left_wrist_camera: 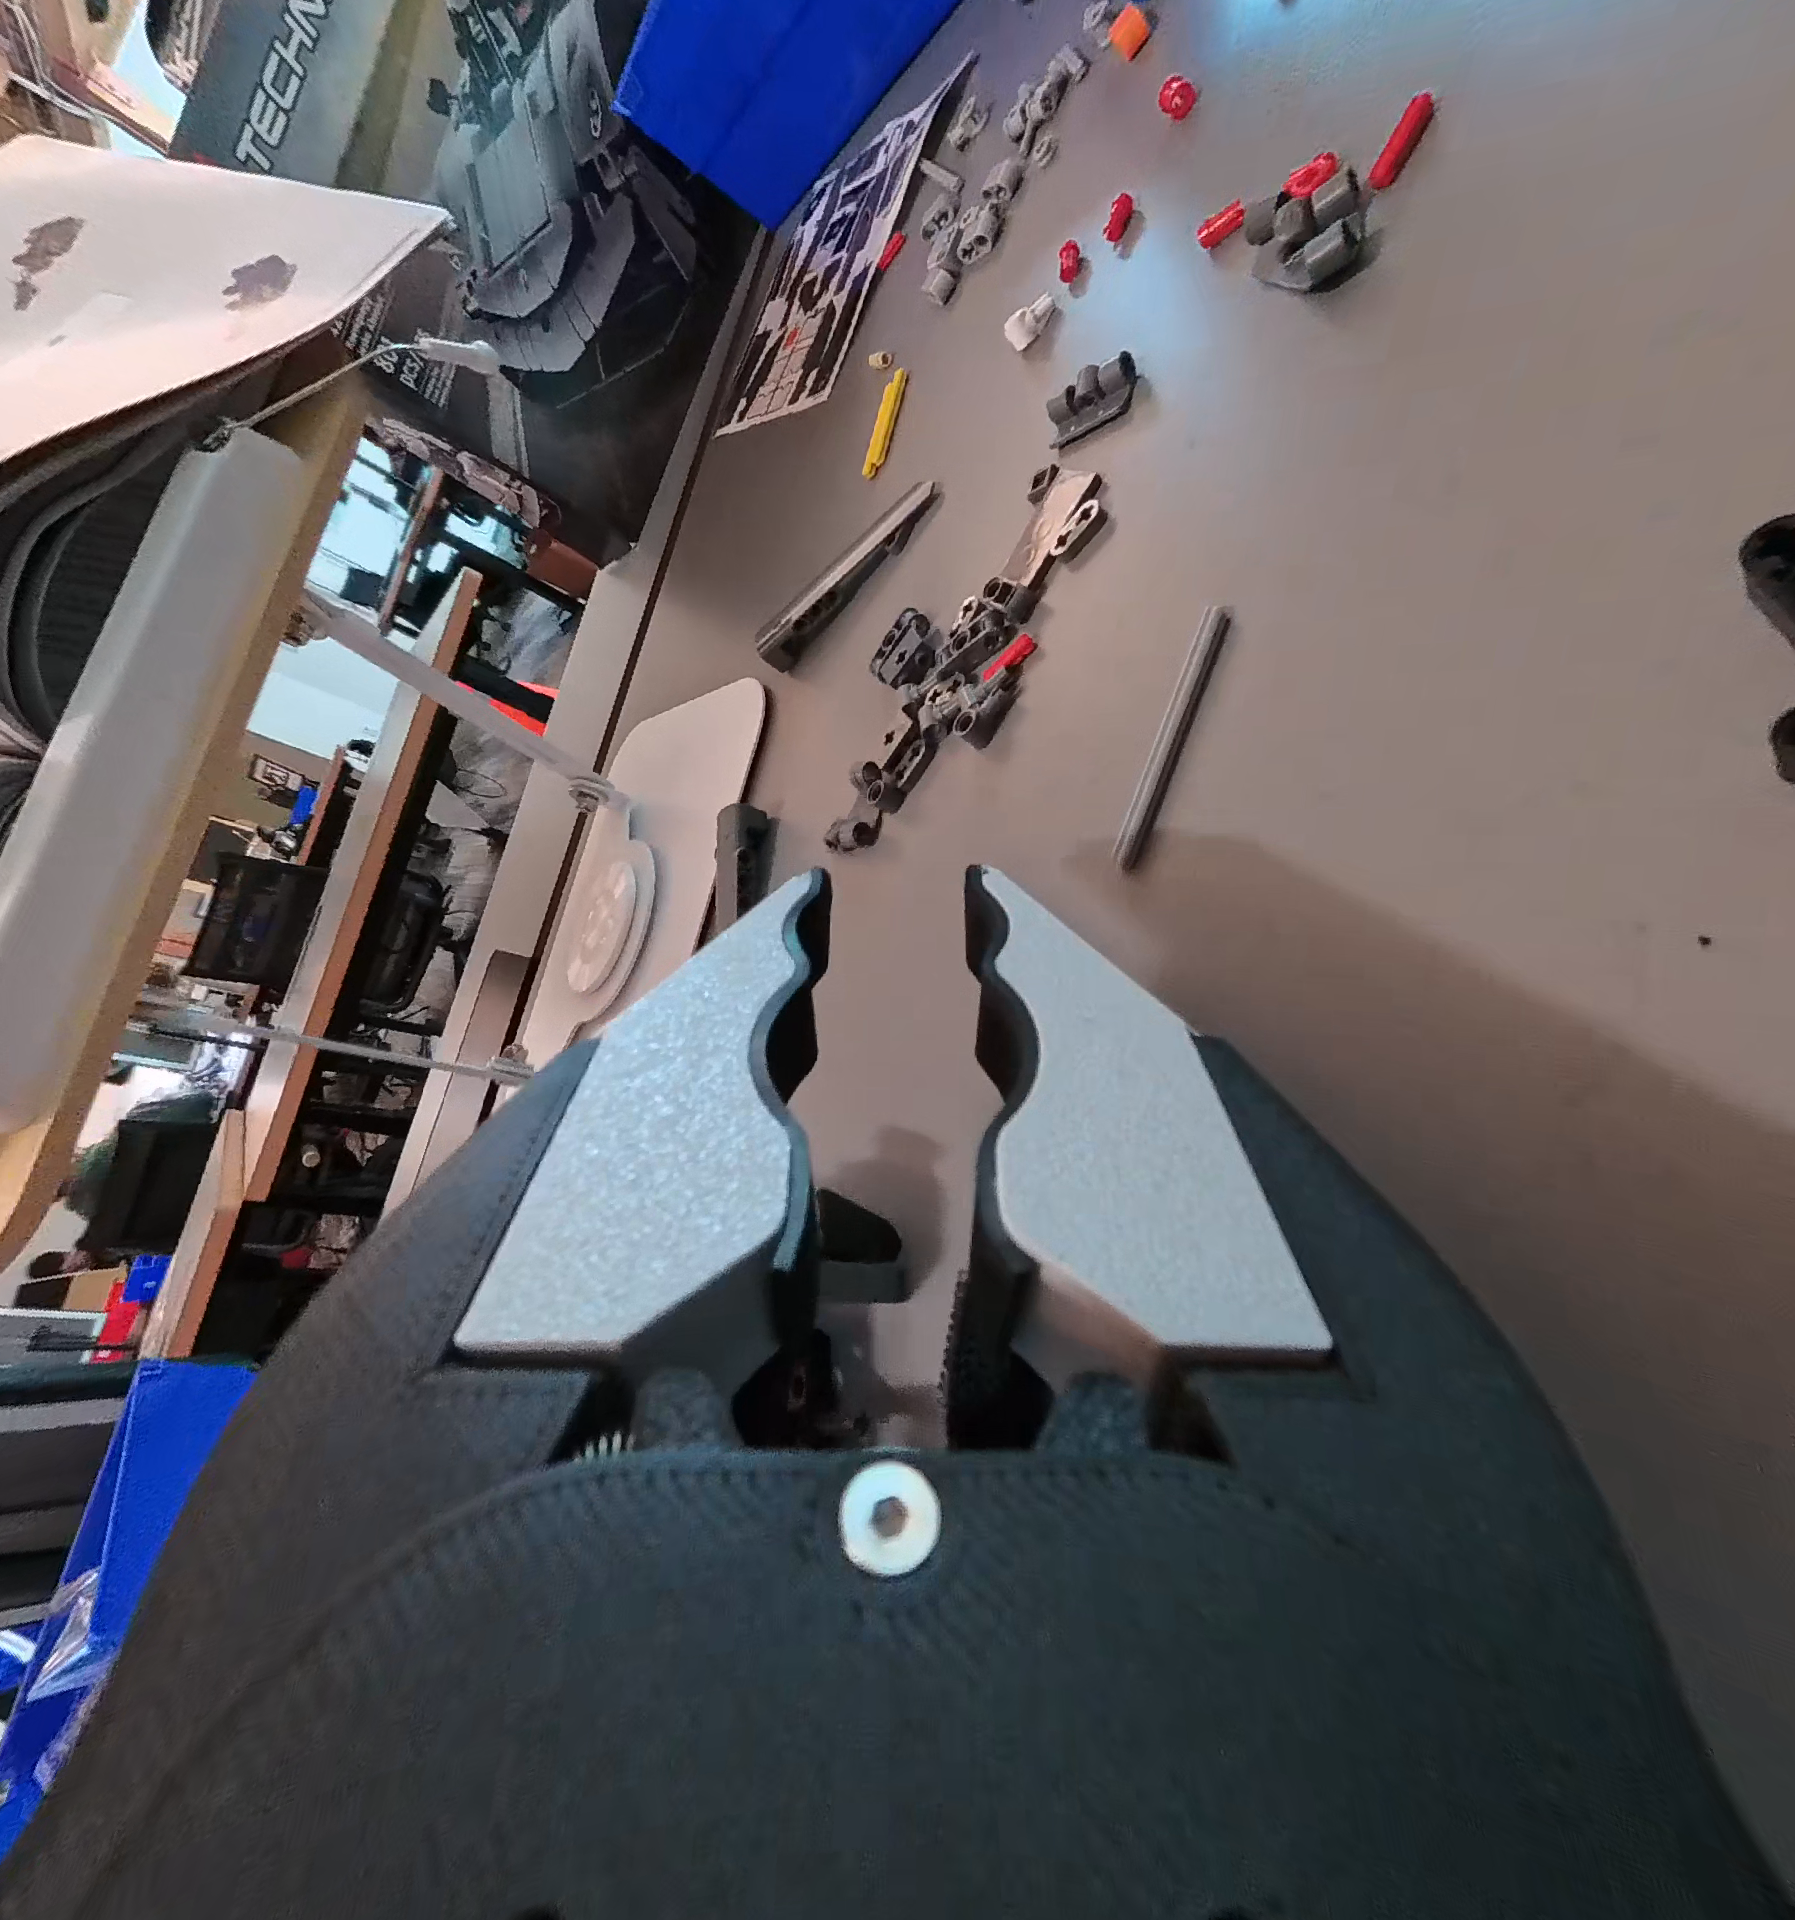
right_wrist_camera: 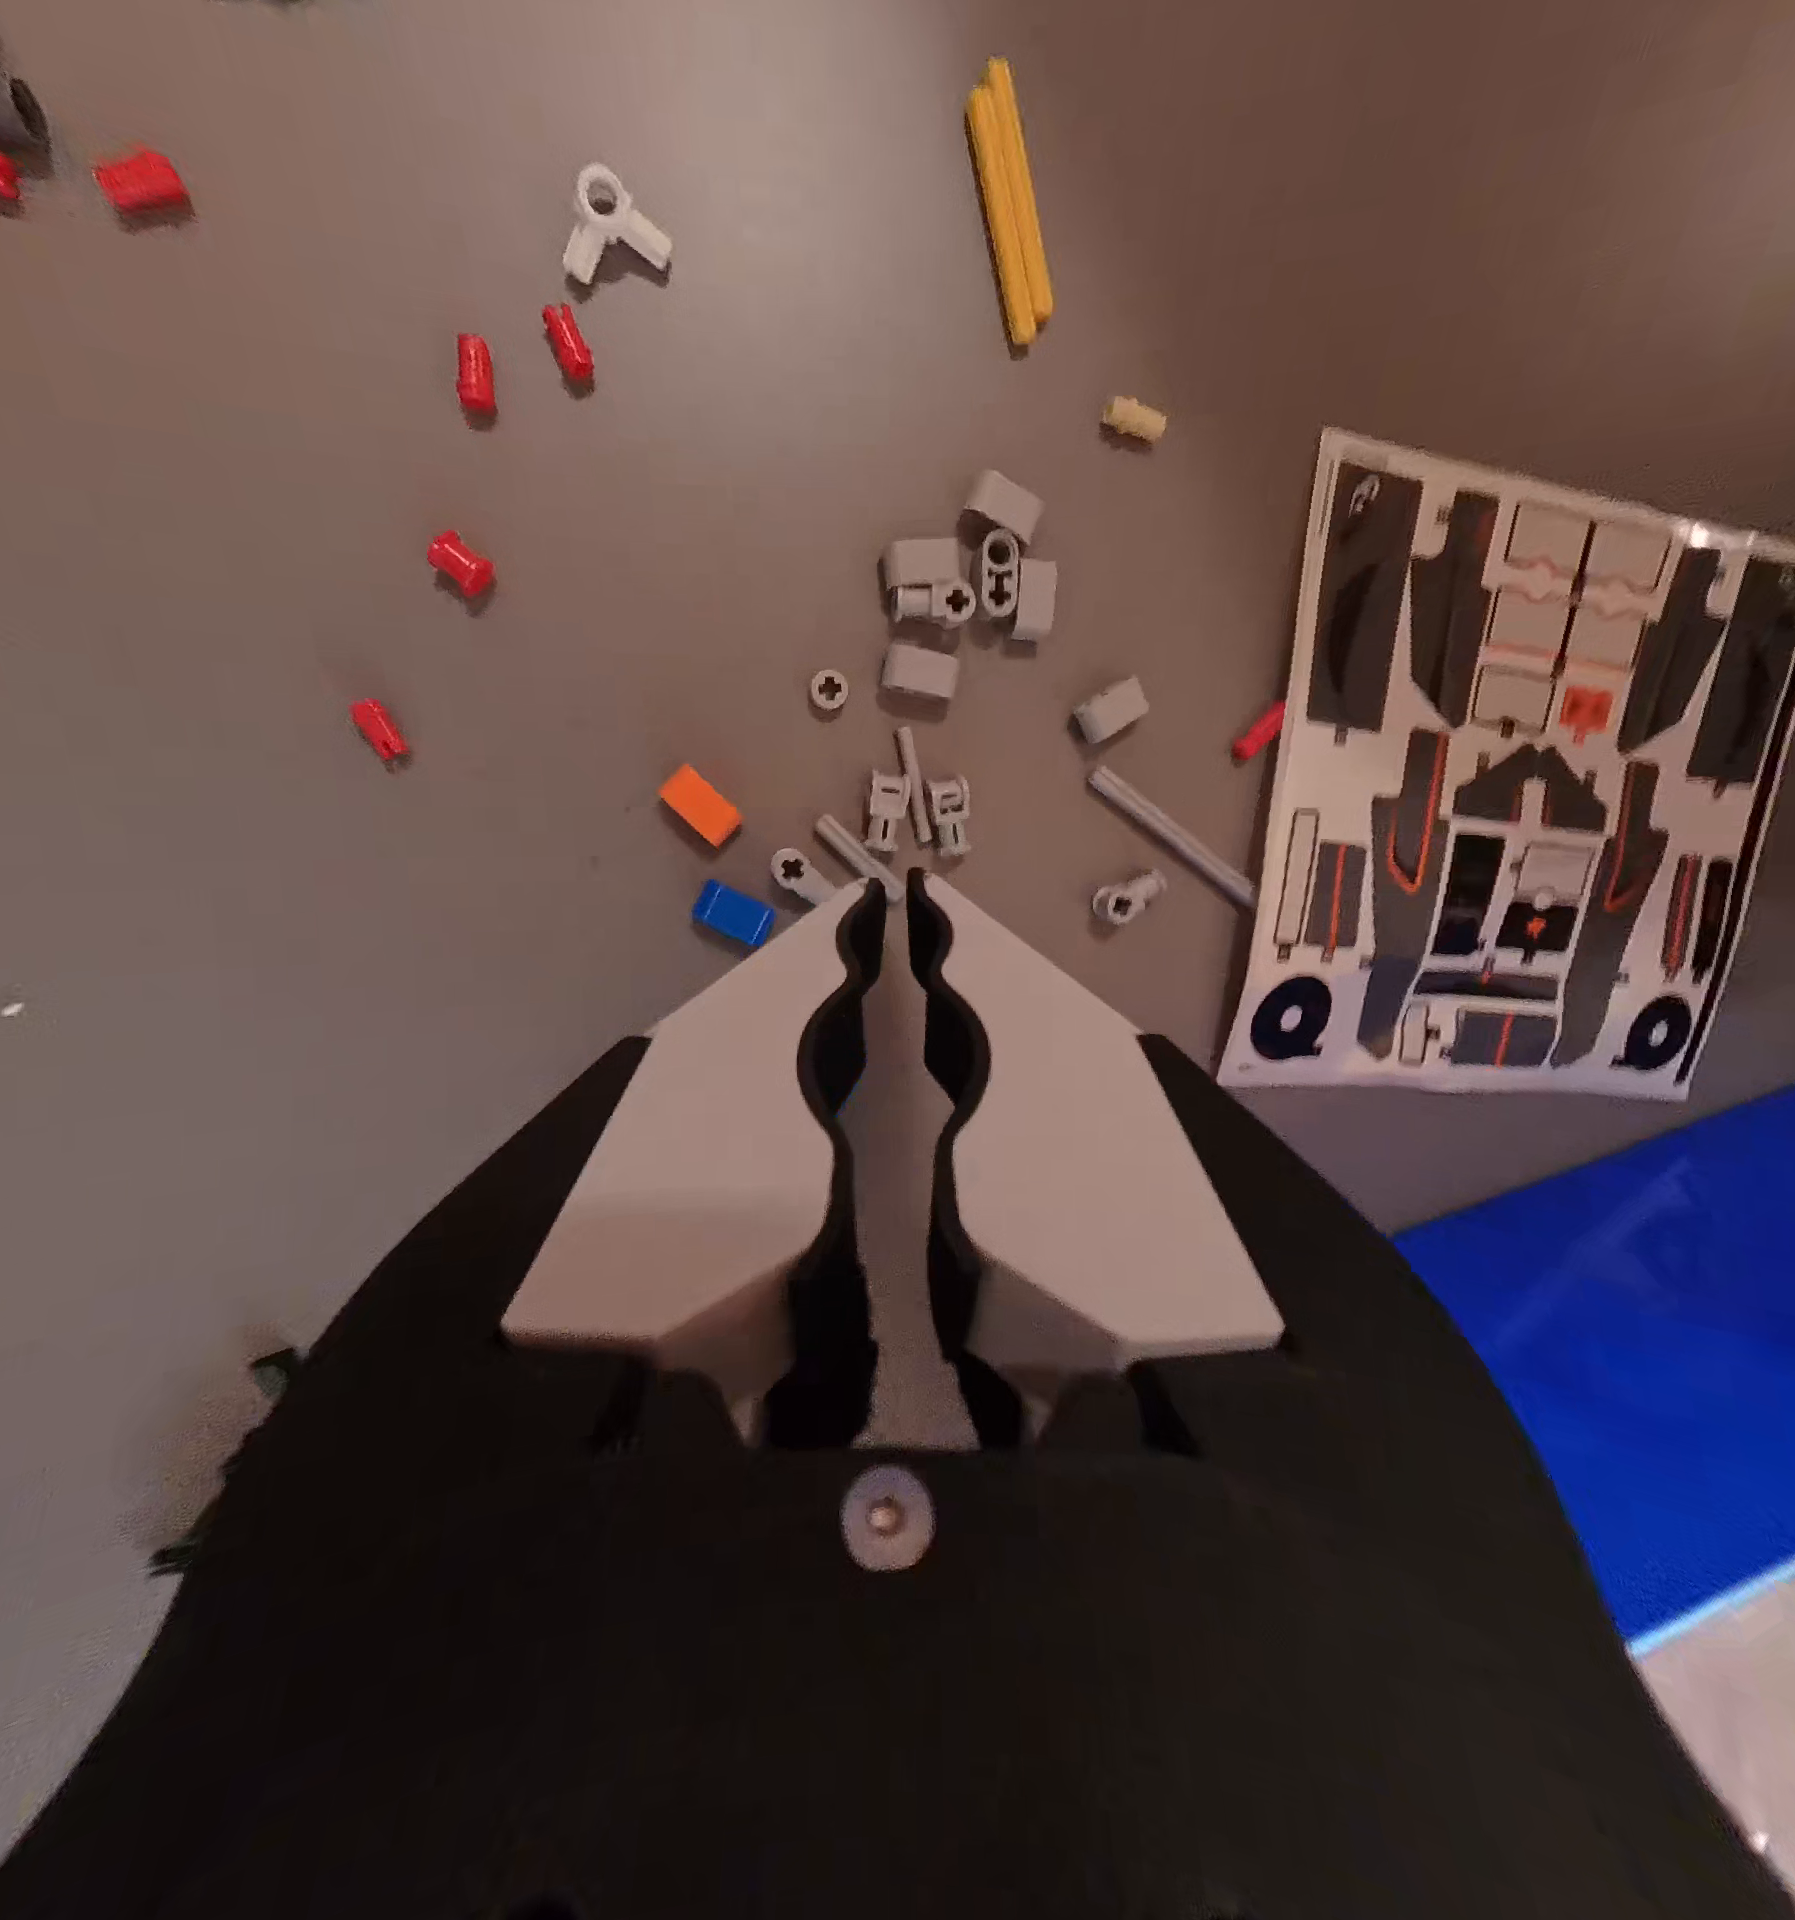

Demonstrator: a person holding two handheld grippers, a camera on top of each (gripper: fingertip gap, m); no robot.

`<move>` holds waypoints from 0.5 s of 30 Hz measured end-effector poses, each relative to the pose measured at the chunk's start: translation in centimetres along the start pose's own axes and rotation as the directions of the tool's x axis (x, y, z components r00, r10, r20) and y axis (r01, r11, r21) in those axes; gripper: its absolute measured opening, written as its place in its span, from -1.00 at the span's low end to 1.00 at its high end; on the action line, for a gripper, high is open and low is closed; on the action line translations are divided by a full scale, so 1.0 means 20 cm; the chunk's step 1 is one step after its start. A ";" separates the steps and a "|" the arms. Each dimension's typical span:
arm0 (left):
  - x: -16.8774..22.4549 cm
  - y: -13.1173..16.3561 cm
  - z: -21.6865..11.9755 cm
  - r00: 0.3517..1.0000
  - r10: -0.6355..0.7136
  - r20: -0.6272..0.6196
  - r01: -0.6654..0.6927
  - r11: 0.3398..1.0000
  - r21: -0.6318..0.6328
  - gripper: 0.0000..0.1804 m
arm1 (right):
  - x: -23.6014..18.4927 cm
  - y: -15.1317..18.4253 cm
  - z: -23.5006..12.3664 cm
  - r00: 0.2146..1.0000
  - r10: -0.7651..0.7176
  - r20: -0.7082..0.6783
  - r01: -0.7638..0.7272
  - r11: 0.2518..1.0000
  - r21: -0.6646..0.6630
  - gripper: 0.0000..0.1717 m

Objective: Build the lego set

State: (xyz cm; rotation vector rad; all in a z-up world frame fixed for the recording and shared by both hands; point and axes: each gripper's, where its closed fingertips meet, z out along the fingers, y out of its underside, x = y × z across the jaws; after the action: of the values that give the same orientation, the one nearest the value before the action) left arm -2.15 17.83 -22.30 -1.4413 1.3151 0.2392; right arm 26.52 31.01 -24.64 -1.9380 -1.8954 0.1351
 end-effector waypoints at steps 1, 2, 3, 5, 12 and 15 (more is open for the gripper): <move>0.00 0.00 0.00 1.000 0.003 0.004 -0.003 1.000 0.006 -0.74 | 0.00 -0.01 0.01 1.000 -0.022 0.014 0.022 1.000 0.017 -0.99; 0.00 -0.01 0.01 1.000 0.005 0.007 -0.005 1.000 0.012 -0.75 | 0.00 -0.02 0.01 0.999 -0.038 0.037 0.037 0.999 0.025 -0.96; 0.00 -0.01 0.01 1.000 0.007 0.009 -0.007 1.000 0.016 -0.75 | -0.01 -0.02 0.02 0.997 -0.055 0.054 0.054 0.998 0.026 -0.96; 0.00 -0.01 0.02 1.000 0.009 0.016 -0.009 1.000 0.016 -0.75 | -0.01 -0.01 0.03 0.993 -0.089 0.084 0.087 0.996 0.026 -0.94; 0.00 -0.03 0.03 0.999 0.035 0.027 -0.036 0.999 0.035 -0.77 | -0.02 0.04 0.09 0.976 -0.145 0.165 0.154 0.987 -0.038 -0.91; 0.01 -0.03 0.03 0.999 0.046 0.020 -0.047 0.998 0.040 -0.77 | -0.02 0.04 0.09 0.978 -0.124 0.169 0.133 0.990 -0.045 -0.91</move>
State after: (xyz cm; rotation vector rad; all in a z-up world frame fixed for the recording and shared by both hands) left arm -1.22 18.03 -22.35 -1.3722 1.3317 0.2554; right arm 26.50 31.10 -26.64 -1.8848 -2.1480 0.2131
